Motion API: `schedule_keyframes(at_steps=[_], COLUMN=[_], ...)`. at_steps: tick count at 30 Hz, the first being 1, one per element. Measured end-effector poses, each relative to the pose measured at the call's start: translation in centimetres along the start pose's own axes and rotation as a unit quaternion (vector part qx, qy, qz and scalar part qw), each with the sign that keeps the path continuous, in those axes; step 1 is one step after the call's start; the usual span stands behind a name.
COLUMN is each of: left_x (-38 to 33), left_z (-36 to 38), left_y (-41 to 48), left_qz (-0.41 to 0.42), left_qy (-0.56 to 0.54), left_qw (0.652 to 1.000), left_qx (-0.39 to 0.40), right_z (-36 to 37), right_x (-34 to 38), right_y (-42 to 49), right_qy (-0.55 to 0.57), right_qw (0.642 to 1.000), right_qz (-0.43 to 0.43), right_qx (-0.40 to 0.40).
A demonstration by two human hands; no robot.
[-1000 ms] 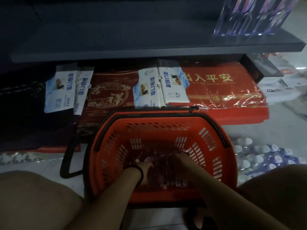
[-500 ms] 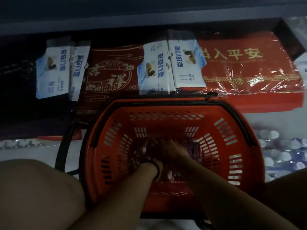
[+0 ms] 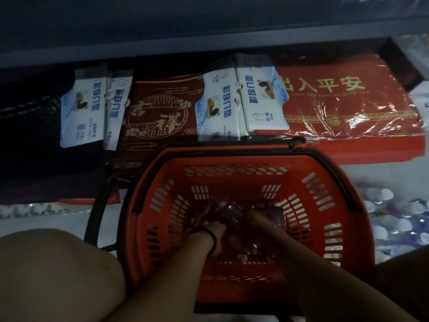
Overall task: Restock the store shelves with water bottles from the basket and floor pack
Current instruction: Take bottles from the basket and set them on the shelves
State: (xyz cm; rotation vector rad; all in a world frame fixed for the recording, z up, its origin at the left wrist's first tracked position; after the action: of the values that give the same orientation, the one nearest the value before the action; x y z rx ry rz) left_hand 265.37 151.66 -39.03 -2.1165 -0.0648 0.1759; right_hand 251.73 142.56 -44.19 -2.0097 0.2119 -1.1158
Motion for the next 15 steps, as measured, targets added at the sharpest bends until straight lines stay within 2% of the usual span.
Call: schedule_keyframes(at_steps=[1, 2, 5, 7, 11, 15], left_x=[-0.2, -0.1, 0.4, 1.3, 2.1, 3.4], left_z=[-0.8, -1.5, -3.5, -4.4, -6.0, -8.1], left_y=[-0.2, -1.3, -2.0, -2.4, -5.3, -9.4], left_qz=[0.020, 0.016, 0.036, 0.051, 0.114, 0.128], left_qy=[0.000, -0.008, -0.104, -0.202, -0.414, -0.536], left_qw=[0.999, 0.998, 0.986, 0.962, 0.873, 0.785], left_qx=[-0.044, -0.054, -0.123, -0.173, -0.231, -0.284], right_z=[-1.0, -1.3, -2.3, -2.0, -0.8, -1.1], right_x=[1.3, 2.1, 3.7, 4.0, 8.4, 12.2], right_y=[-1.2, -1.9, -4.3, -5.4, -9.0, -13.4], right_qy=[0.009, -0.018, 0.073, 0.147, 0.279, 0.336], right_qw=[1.000, 0.999, 0.993, 0.983, 0.946, 0.924], right_qz=[-0.017, -0.030, -0.088, -0.107, -0.157, -0.166], right_qx=[-0.007, -0.005, -0.019, -0.005, 0.054, 0.072])
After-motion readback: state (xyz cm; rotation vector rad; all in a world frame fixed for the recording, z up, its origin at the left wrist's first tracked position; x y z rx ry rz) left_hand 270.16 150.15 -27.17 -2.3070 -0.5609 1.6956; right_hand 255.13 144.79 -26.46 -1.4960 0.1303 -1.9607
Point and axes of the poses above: each hand's wrist, its own y-axis towards the middle knuckle, its own z-axis out of the palm, x = y × z, the point moved 10 cm from there along y, towards the middle knuckle, and after that the axes turned 11 degrees about y, right-handed, at the moved point
